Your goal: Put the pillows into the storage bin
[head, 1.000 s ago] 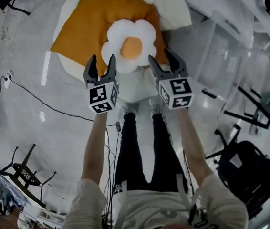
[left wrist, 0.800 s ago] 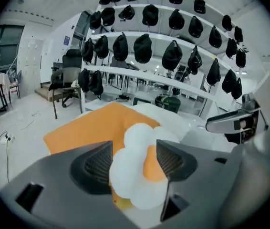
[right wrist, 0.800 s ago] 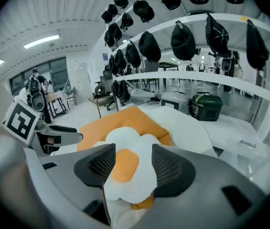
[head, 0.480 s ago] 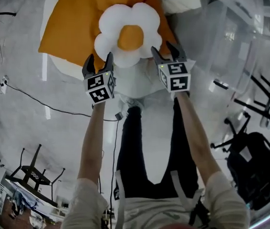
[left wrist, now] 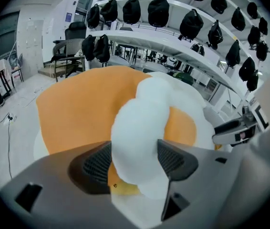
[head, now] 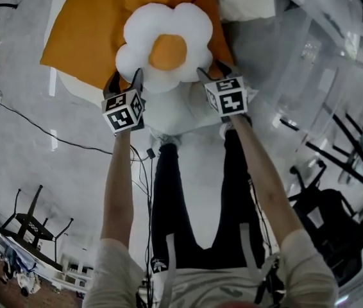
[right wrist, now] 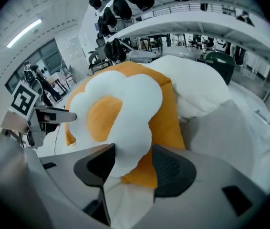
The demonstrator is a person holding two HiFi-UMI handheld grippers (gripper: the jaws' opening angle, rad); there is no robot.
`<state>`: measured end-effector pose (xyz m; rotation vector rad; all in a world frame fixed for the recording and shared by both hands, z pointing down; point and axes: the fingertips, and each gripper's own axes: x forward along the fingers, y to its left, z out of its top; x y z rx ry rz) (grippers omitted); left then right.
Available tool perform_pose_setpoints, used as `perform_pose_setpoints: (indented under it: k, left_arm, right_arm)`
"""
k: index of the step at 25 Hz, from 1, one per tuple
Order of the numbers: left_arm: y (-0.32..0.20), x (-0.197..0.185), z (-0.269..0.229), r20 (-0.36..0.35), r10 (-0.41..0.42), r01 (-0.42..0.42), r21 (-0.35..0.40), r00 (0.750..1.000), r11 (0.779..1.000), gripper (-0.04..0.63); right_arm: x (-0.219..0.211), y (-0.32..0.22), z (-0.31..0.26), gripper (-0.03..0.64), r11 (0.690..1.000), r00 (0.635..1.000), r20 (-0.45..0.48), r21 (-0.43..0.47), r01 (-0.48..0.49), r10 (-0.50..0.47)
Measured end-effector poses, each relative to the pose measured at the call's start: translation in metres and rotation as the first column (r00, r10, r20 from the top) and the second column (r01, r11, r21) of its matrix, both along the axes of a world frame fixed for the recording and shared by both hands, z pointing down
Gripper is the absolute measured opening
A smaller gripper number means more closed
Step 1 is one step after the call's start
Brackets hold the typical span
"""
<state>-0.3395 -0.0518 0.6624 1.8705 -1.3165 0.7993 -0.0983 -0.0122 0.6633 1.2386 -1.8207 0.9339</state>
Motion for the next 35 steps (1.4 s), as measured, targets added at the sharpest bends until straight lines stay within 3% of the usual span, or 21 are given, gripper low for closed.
perform_pose_setpoints:
  k: [5, 7, 9, 11, 13, 16, 21, 26, 35]
  left_arm:
    - [-0.005, 0.001, 0.008, -0.015, -0.047, 0.047, -0.039, 0.999, 0.998, 0.277]
    - [-0.003, 0.001, 0.006, -0.016, -0.059, 0.058, -0.05, 0.998, 0.997, 0.227]
    - [-0.001, 0.002, 0.004, -0.005, -0.061, 0.061, -0.055, 0.998, 0.997, 0.165]
    - [-0.003, 0.004, 0.0, 0.019, -0.066, 0.067, -0.046, 0.998, 0.997, 0.15]
    - [-0.006, 0.005, -0.008, 0.054, -0.084, 0.085, -0.017, 0.995, 0.996, 0.124]
    - [-0.016, 0.011, -0.035, 0.092, -0.122, 0.117, 0.061, 0.988, 0.991, 0.103]
    - [-0.049, 0.04, -0.1, 0.081, -0.152, 0.132, 0.21, 0.985, 0.969, 0.095]
    - [-0.085, 0.088, -0.172, 0.027, -0.175, 0.154, 0.364, 0.984, 0.919, 0.092]
    - [-0.104, 0.15, -0.292, 0.005, -0.139, 0.106, 0.62, 0.99, 0.777, 0.09]
  right_arm:
    - [-0.014, -0.002, 0.014, 0.216, 0.996, 0.99, 0.139, -0.087, -0.012, 0.024]
    - [-0.018, -0.001, 0.014, 0.198, 0.994, 0.985, 0.175, -0.109, 0.023, -0.004]
    - [-0.016, -0.002, 0.012, 0.146, 0.991, 0.986, 0.166, -0.12, 0.056, -0.036]
    - [-0.011, -0.005, 0.009, 0.114, 0.99, 0.992, 0.102, -0.107, 0.087, -0.076]
    - [-0.01, -0.006, 0.001, 0.1, 0.992, 0.995, 0.041, -0.087, 0.093, -0.09]
    - [-0.01, -0.014, -0.028, 0.086, 0.997, 0.998, 0.031, -0.043, 0.062, -0.061]
    - [0.018, -0.056, -0.085, 0.083, 0.994, 0.997, 0.019, 0.084, 0.066, -0.068]
    - [0.067, -0.102, -0.159, 0.081, 0.961, 0.998, -0.024, 0.27, 0.068, -0.064]
    - [0.124, -0.118, -0.277, 0.081, 0.861, 0.998, -0.047, 0.506, 0.052, -0.033]
